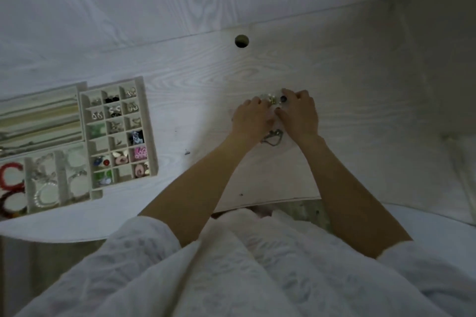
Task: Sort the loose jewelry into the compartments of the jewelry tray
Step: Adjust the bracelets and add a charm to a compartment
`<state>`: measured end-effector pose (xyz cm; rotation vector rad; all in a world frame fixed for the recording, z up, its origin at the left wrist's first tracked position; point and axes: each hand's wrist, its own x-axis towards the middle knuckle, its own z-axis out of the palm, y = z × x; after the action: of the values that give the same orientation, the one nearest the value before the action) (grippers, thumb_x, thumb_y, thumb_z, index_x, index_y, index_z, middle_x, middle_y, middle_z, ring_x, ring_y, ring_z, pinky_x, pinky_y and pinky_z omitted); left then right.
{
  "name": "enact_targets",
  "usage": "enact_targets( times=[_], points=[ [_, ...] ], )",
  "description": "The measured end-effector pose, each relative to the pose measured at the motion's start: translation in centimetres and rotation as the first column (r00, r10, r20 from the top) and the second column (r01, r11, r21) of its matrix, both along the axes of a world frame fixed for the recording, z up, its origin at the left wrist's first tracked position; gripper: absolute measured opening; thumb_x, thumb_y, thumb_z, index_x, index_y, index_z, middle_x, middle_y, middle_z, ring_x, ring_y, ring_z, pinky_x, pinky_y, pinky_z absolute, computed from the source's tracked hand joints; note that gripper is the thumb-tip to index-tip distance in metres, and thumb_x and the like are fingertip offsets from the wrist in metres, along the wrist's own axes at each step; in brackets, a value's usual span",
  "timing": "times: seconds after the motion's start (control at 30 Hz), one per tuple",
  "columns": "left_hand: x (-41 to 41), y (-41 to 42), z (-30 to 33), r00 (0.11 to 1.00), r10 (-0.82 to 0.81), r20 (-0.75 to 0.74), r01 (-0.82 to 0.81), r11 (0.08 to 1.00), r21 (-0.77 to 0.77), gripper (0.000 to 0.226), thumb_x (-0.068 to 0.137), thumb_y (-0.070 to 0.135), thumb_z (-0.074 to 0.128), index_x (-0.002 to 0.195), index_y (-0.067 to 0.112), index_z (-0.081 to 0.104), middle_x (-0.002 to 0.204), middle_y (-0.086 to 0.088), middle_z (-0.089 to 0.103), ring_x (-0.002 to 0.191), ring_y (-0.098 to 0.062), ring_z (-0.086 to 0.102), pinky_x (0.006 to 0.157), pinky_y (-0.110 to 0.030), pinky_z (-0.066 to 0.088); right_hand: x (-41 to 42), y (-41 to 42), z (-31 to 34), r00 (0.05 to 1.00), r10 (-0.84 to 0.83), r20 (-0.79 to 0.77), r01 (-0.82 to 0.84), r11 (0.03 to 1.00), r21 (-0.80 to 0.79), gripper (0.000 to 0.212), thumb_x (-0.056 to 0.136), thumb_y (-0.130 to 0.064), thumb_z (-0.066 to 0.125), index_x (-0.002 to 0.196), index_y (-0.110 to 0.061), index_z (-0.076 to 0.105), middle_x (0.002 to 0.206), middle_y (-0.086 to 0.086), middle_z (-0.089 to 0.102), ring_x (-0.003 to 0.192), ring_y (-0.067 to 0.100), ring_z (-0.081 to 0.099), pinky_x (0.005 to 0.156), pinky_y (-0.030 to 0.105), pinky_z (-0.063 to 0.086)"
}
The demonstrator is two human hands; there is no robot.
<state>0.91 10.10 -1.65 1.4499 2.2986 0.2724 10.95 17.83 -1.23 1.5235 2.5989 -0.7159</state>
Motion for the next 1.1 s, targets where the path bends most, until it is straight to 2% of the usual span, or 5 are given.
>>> enact_targets(
  times=[0.37, 0.63, 0.77, 0.93, 1.1],
  points=[
    [1.5, 0.3, -1.2, 0.948, 0.182, 0.26, -0.221, 0.967, 0.129, 0.02, 0.082, 0.022, 0.071, 0.093, 0.009, 0.063, 0.095, -0.004, 0.059, 0.088, -0.02, 0.056, 0.067, -0.022, 0.029, 2.4, 1.2, -0.2, 0.948, -0.01, -0.318, -0.044, 0.986, -0.161, 0.011, 0.082, -0.019, 0.069, 0.089, -0.011, 0.066, 0.085, 0.005, 0.066, 0.08, 0.02, 0.06, 0.07, 0.024, 0.041],
    [-2.8, -8.4, 2.5, 0.762, 0.287, 0.58, -0.48, 0.852, 0.209, 0.013, 0.09, 0.023, 0.066, 0.096, 0.011, 0.067, 0.087, 0.005, 0.07, 0.082, -0.001, 0.063, 0.072, -0.013, 0.047, -1.2, -3.9, 3.1, 0.855, 0.085, -0.511, -0.279, 0.907, -0.316, 0.017, 0.09, -0.018, 0.062, 0.106, -0.015, 0.064, 0.083, -0.006, 0.063, 0.07, 0.007, 0.063, 0.062, 0.017, 0.051],
    [-6.3, -15.7, 3.3, 0.645, 0.433, 0.63, -0.667, 0.721, 0.188, 0.007, 0.089, 0.022, 0.067, 0.095, 0.025, 0.068, 0.083, 0.01, 0.07, 0.077, 0.0, 0.065, 0.07, -0.02, 0.052, -6.8, -9.0, 2.8, 0.852, 0.156, -0.499, -0.384, 0.835, -0.394, 0.013, 0.084, -0.008, 0.065, 0.095, -0.012, 0.059, 0.084, -0.002, 0.064, 0.073, 0.009, 0.062, 0.069, 0.023, 0.053],
    [-9.0, -24.5, 3.5, 0.411, 0.638, 0.651, -0.897, 0.41, 0.165, 0.008, 0.087, 0.021, 0.069, 0.092, 0.022, 0.063, 0.083, 0.004, 0.069, 0.078, -0.014, 0.068, 0.071, -0.034, 0.056, -13.8, -15.4, 2.5, 0.829, 0.169, -0.533, -0.475, 0.717, -0.511, 0.013, 0.084, -0.008, 0.064, 0.094, -0.016, 0.059, 0.079, 0.005, 0.068, 0.071, 0.02, 0.066, 0.065, 0.031, 0.052],
    [-12.1, -30.0, 3.1, 0.364, 0.743, 0.562, -0.931, 0.279, 0.234, 0.002, 0.09, 0.018, 0.066, 0.089, 0.02, 0.066, 0.086, 0.005, 0.07, 0.079, 0.0, 0.064, 0.072, -0.018, 0.05, -19.3, -20.8, 2.1, 0.746, 0.372, -0.552, -0.625, 0.679, -0.385, 0.008, 0.084, -0.012, 0.068, 0.087, -0.008, 0.074, 0.084, 0.003, 0.072, 0.077, 0.01, 0.064, 0.071, 0.014, 0.047]
  ],
)
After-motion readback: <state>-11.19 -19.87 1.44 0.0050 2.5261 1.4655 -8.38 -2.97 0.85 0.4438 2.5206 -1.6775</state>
